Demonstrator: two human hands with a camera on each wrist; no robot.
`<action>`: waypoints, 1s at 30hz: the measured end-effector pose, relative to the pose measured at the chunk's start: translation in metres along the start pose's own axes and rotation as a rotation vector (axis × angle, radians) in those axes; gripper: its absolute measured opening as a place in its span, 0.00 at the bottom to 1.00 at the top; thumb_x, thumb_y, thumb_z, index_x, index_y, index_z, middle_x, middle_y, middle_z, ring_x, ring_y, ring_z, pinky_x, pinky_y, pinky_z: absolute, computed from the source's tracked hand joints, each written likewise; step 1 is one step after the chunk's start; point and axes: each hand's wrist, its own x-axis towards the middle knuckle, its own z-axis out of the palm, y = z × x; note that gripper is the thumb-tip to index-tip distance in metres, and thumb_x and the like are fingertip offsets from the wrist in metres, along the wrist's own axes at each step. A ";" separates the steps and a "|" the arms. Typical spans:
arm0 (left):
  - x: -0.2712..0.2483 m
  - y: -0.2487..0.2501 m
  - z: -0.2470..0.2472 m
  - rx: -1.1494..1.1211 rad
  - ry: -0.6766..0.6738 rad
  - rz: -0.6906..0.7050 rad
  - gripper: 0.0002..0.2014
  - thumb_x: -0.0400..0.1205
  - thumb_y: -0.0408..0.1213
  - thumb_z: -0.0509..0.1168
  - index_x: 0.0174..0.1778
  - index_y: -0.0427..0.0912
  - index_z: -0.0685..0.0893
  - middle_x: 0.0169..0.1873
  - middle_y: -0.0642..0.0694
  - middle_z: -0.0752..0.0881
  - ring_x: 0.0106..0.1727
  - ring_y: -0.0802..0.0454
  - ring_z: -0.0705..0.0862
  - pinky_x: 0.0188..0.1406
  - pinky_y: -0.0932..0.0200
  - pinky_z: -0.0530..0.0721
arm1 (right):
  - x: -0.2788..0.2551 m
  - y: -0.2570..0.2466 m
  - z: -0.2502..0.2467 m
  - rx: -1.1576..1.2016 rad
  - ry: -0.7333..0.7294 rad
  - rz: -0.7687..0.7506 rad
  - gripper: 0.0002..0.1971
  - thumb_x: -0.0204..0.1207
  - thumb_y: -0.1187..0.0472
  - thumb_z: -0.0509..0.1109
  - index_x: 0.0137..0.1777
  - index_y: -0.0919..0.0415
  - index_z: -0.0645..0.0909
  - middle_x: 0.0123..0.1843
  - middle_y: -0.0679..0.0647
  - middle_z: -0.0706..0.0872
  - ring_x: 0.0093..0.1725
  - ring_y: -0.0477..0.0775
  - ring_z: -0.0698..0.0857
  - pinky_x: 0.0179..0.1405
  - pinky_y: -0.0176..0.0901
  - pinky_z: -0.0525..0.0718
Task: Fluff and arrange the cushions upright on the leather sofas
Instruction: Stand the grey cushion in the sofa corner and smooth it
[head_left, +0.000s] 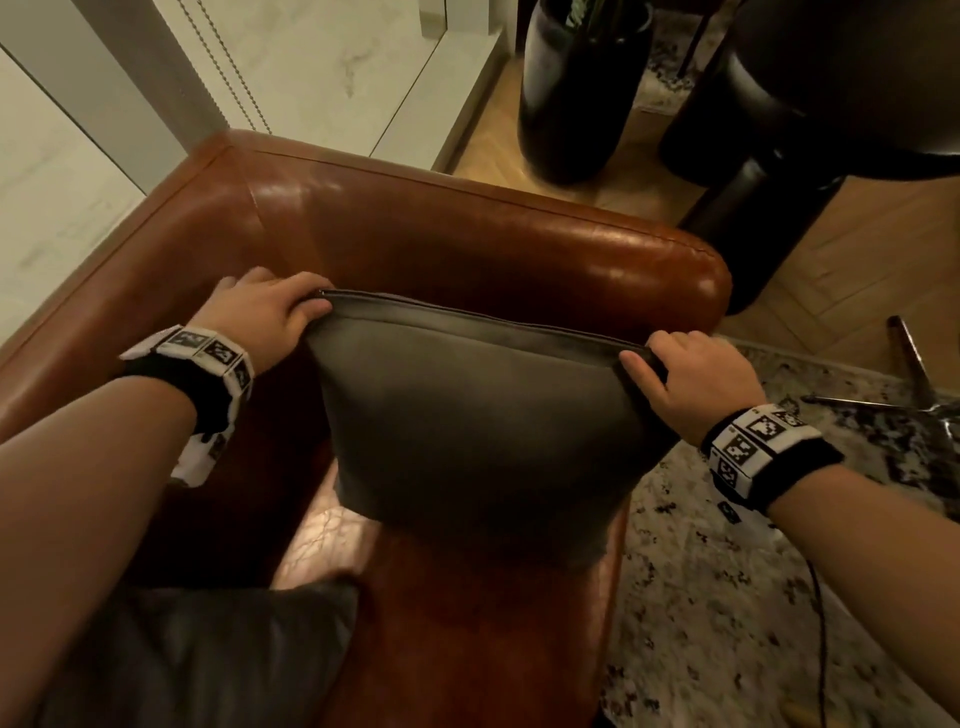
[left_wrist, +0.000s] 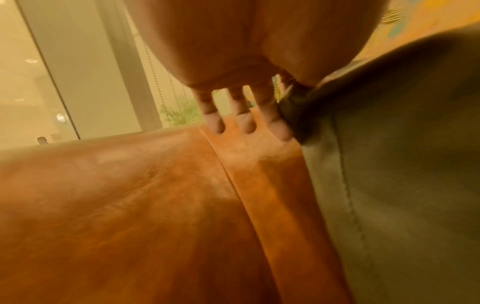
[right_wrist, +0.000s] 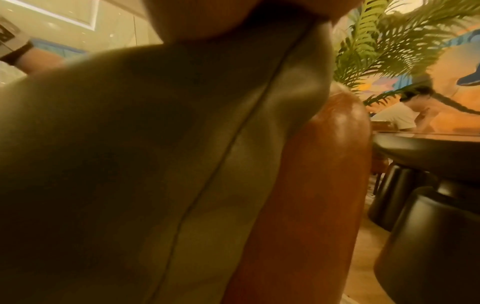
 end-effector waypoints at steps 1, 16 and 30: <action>0.001 -0.001 0.003 -0.053 0.022 -0.011 0.17 0.88 0.51 0.53 0.71 0.56 0.76 0.59 0.37 0.83 0.66 0.34 0.75 0.70 0.37 0.70 | 0.000 -0.001 0.002 0.001 0.010 -0.013 0.29 0.83 0.36 0.42 0.45 0.56 0.77 0.38 0.53 0.83 0.41 0.58 0.82 0.43 0.50 0.76; -0.018 -0.009 0.062 -1.131 0.121 -0.456 0.21 0.78 0.62 0.62 0.62 0.57 0.85 0.51 0.48 0.91 0.49 0.51 0.86 0.59 0.45 0.83 | -0.067 0.000 0.021 1.746 0.274 0.979 0.21 0.82 0.49 0.64 0.70 0.59 0.80 0.60 0.52 0.90 0.63 0.53 0.87 0.55 0.44 0.89; -0.025 0.015 0.061 -1.334 0.245 -0.492 0.10 0.85 0.33 0.63 0.53 0.54 0.83 0.55 0.47 0.88 0.56 0.47 0.88 0.61 0.49 0.86 | -0.067 -0.010 0.038 1.670 0.514 0.953 0.31 0.48 0.42 0.81 0.54 0.50 0.85 0.52 0.51 0.91 0.53 0.49 0.91 0.48 0.41 0.89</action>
